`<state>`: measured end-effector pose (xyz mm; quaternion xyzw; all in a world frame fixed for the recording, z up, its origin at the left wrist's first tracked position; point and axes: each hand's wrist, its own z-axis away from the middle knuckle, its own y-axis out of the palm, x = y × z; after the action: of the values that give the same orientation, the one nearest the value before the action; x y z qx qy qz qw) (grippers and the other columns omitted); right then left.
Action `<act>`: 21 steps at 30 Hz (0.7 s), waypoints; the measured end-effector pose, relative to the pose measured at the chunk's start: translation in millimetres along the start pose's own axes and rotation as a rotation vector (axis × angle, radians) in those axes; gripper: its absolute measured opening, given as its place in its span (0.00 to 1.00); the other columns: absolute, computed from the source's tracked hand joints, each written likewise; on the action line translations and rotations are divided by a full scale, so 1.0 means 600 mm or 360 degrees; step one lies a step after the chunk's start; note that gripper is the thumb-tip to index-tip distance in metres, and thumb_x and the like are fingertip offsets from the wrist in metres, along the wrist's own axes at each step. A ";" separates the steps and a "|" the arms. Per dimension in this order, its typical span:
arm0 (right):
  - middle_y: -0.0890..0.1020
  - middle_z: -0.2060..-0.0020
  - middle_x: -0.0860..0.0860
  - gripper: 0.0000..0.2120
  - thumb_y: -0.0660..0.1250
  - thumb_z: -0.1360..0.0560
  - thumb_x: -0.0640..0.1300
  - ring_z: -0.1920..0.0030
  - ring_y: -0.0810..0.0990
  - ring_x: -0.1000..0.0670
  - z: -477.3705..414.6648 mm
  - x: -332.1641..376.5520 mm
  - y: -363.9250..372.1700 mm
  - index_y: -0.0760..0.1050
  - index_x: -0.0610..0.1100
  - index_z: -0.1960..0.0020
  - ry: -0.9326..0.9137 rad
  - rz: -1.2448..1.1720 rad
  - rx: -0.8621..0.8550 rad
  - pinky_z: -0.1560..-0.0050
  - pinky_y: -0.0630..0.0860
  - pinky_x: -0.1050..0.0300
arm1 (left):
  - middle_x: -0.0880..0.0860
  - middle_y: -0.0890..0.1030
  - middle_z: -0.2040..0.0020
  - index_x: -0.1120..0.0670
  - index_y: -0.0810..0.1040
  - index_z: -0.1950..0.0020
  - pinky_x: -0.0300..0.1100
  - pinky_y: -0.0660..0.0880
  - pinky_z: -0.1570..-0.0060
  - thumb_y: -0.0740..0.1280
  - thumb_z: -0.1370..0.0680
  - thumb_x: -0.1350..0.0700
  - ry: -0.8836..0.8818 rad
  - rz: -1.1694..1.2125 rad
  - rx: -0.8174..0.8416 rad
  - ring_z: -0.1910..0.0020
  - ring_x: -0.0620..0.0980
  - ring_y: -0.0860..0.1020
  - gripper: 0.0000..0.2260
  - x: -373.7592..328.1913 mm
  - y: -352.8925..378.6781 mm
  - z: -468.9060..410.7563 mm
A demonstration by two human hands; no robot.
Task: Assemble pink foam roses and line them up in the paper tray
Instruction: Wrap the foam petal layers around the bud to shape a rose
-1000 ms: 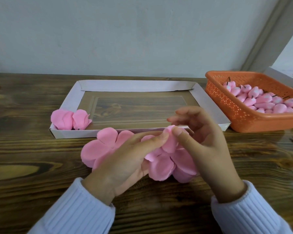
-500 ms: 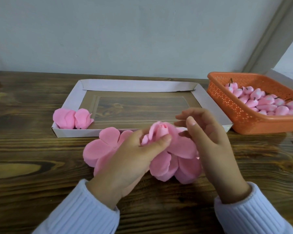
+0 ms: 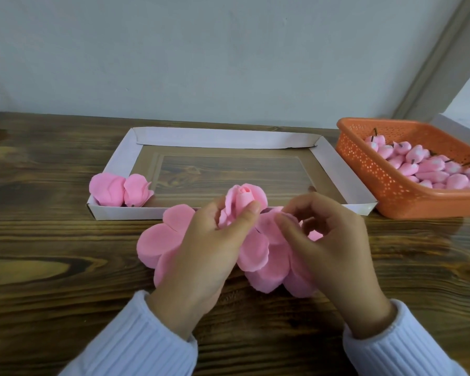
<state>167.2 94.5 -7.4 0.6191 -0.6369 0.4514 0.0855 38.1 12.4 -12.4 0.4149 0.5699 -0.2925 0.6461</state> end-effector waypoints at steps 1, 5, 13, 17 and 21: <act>0.80 0.65 0.59 0.08 0.74 0.30 0.37 0.63 0.79 0.53 0.001 0.002 0.000 0.79 0.49 0.59 -0.0064 0.0012 -0.0013 0.65 0.76 0.59 | 0.47 0.86 0.58 0.48 0.83 0.52 0.37 0.76 0.59 0.69 0.33 0.42 0.0009 -0.0016 0.0005 0.58 0.42 0.84 0.14 0.001 0.000 0.000; 0.80 0.64 0.58 0.06 0.74 0.29 0.38 0.64 0.79 0.53 0.003 0.007 -0.002 0.79 0.48 0.58 -0.0204 -0.0005 -0.0032 0.65 0.76 0.57 | 0.45 0.85 0.60 0.48 0.82 0.50 0.33 0.74 0.65 0.67 0.35 0.38 0.0057 -0.0148 0.0094 0.61 0.40 0.83 0.20 0.001 0.001 0.003; 0.82 0.68 0.54 0.13 0.76 0.33 0.38 0.67 0.80 0.58 0.001 0.007 0.002 0.77 0.51 0.54 0.0073 -0.0323 -0.0224 0.66 0.73 0.71 | 0.50 0.85 0.48 0.51 0.81 0.41 0.52 0.76 0.40 0.67 0.21 0.54 -0.0073 -0.0169 0.0353 0.46 0.48 0.83 0.10 0.002 0.000 0.003; 0.84 0.63 0.51 0.14 0.74 0.31 0.33 0.66 0.82 0.54 0.001 0.010 0.000 0.77 0.49 0.52 0.0118 -0.0563 -0.0161 0.67 0.75 0.69 | 0.50 0.84 0.44 0.50 0.80 0.38 0.57 0.73 0.36 0.66 0.21 0.48 -0.0123 -0.0207 0.0429 0.41 0.49 0.80 0.13 0.000 0.002 0.003; 0.85 0.61 0.54 0.13 0.72 0.29 0.34 0.61 0.84 0.55 0.002 0.014 -0.002 0.75 0.47 0.49 0.0074 -0.0533 -0.0090 0.62 0.78 0.65 | 0.50 0.84 0.45 0.47 0.80 0.40 0.62 0.75 0.40 0.67 0.22 0.47 -0.0182 -0.0145 0.0478 0.41 0.50 0.81 0.12 -0.006 0.003 0.006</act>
<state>166.8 87.9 -2.0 0.7035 -0.5350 0.4269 0.1915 40.8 9.8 -8.6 0.4633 0.5004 -0.4264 0.5943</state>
